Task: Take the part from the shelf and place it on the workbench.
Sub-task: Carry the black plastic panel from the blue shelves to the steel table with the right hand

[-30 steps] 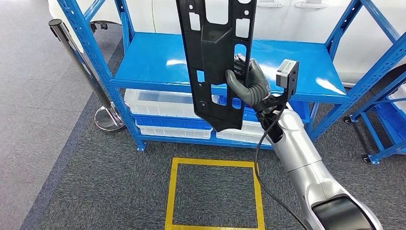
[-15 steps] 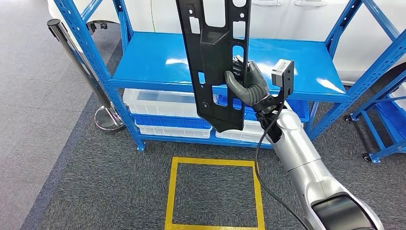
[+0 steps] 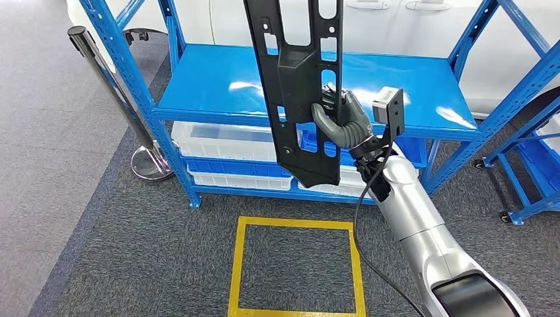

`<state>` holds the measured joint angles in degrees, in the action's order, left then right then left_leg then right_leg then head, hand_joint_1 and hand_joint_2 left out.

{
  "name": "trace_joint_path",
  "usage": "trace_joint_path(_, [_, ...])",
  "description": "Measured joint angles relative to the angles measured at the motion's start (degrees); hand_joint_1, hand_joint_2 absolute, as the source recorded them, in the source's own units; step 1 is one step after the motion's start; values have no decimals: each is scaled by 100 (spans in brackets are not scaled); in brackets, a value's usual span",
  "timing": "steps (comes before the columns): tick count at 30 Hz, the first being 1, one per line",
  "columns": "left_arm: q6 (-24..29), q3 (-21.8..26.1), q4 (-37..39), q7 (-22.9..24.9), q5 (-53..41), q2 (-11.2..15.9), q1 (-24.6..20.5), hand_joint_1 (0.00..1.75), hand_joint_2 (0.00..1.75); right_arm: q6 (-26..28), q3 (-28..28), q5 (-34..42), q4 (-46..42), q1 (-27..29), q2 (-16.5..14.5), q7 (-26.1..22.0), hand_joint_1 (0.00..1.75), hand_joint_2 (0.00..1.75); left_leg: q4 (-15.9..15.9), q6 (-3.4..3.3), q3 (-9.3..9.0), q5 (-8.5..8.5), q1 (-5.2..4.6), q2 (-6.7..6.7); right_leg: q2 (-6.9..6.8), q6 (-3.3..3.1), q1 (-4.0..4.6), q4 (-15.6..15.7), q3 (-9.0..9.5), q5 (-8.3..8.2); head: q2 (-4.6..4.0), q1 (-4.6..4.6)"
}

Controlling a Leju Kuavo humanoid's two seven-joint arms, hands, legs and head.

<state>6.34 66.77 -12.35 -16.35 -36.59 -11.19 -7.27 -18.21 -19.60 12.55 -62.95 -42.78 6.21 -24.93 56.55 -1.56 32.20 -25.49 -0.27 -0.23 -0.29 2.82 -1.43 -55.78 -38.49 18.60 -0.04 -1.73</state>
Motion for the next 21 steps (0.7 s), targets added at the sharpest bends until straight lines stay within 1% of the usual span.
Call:
trace_joint_path(1, [0,0,0,0,-1,-2,-1,0,175,-10,10,6,-7,6,10,6,143,175,-30,-31,1,35,14,9,3,7,0,-110,-47,106,0,2])
trace_joint_path(2, [1,0,0,0,-2,-3,-2,0,175,-17,20,11,-11,11,23,8,143,175,-56,-56,7,67,28,18,7,8,0,-358,-145,293,0,4])
trace_joint_path(3, [0,0,0,-1,-2,-4,-1,0,175,-22,27,15,-13,24,34,9,143,175,-62,-70,23,85,26,26,10,5,0,-751,-292,544,0,4])
trace_joint_path(4, [0,0,0,-1,-2,-5,0,0,175,-24,30,16,-13,46,44,10,143,175,-59,-78,45,96,20,29,13,4,3,-1211,-457,794,0,3])
trace_joint_path(5, [0,0,0,-2,-2,-5,2,0,175,-24,30,16,-13,78,54,13,143,175,-50,-78,65,102,15,30,15,4,4,-1603,-587,976,0,3])
trace_joint_path(6, [-1,0,0,-2,-1,-5,5,0,175,-24,30,16,-13,113,62,16,143,175,-38,-75,84,107,11,29,15,-1,4,-1813,-627,1058,0,2])
trace_joint_path(7, [-1,0,0,-2,-1,-7,8,0,175,-24,30,15,-14,142,71,20,143,175,-19,-68,101,107,9,26,15,-10,4,-1761,-540,1026,0,3])
trace_joint_path(8, [-1,0,0,-2,0,-9,10,0,175,-22,31,15,-19,159,78,24,143,175,7,-55,115,100,9,22,14,-27,4,-1465,-334,907,0,3])
trace_joint_path(9, [-1,0,1,-2,0,-12,11,0,175,-19,32,14,-30,166,85,25,143,175,38,-34,127,88,10,20,12,-50,6,-1032,-66,779,0,4])
trace_joint_path(10, [-1,0,2,-2,0,-14,10,0,175,-15,33,12,-43,166,92,26,143,175,69,-3,141,73,2,18,11,-76,21,-648,165,681,1,1])
trace_joint_path(11, [-1,0,3,-2,1,-15,8,0,175,-8,34,6,-58,167,98,26,143,175,94,30,152,59,-5,19,13,-107,36,-378,319,625,1,0])
trace_joint_path(12, [-1,0,4,-1,1,-15,6,0,175,-1,34,-2,-68,171,101,26,143,175,109,64,161,51,-8,20,16,-136,54,-255,384,622,1,-2])
trace_joint_path(13, [-1,0,4,1,2,-15,5,0,175,7,35,-11,-74,178,106,26,143,175,111,97,167,52,-9,21,22,-165,75,-256,380,623,1,-3])
trace_joint_path(15, [-1,0,4,4,2,-14,7,0,175,19,36,-22,-80,187,122,26,143,175,127,165,175,31,2,22,25,-236,62,-231,373,599,1,-2])
trace_joint_path(16, [-1,0,4,4,2,-14,8,0,175,23,37,-25,-87,188,131,26,143,175,208,203,210,-41,7,21,23,-276,50,-216,371,583,1,-5])
trace_joint_path(17, [-1,0,4,4,3,-14,10,0,175,25,37,-25,-98,188,135,26,143,175,407,241,292,-180,16,19,20,-310,36,-199,370,568,1,-8])
trace_joint_path(18, [-1,0,4,5,4,-14,11,0,175,26,37,-25,-108,191,136,26,143,175,727,275,426,-372,31,19,17,-332,35,-193,366,559,0,-10])
trace_joint_path(19, [-1,0,4,5,5,-14,13,0,175,26,37,-25,-116,199,136,26,143,175,1138,301,602,-580,42,19,17,-346,37,-194,360,557,0,-12])
trace_joint_path(20, [-1,0,5,7,6,-14,16,0,175,25,37,-26,-120,214,136,26,143,175,1532,322,771,-740,54,19,17,-350,41,-195,356,555,0,-11])
trace_joint_path(21, [-1,0,6,9,7,-14,21,0,175,24,37,-26,-120,231,136,27,143,175,1772,335,872,-801,64,19,18,-352,43,-198,354,555,0,-11])
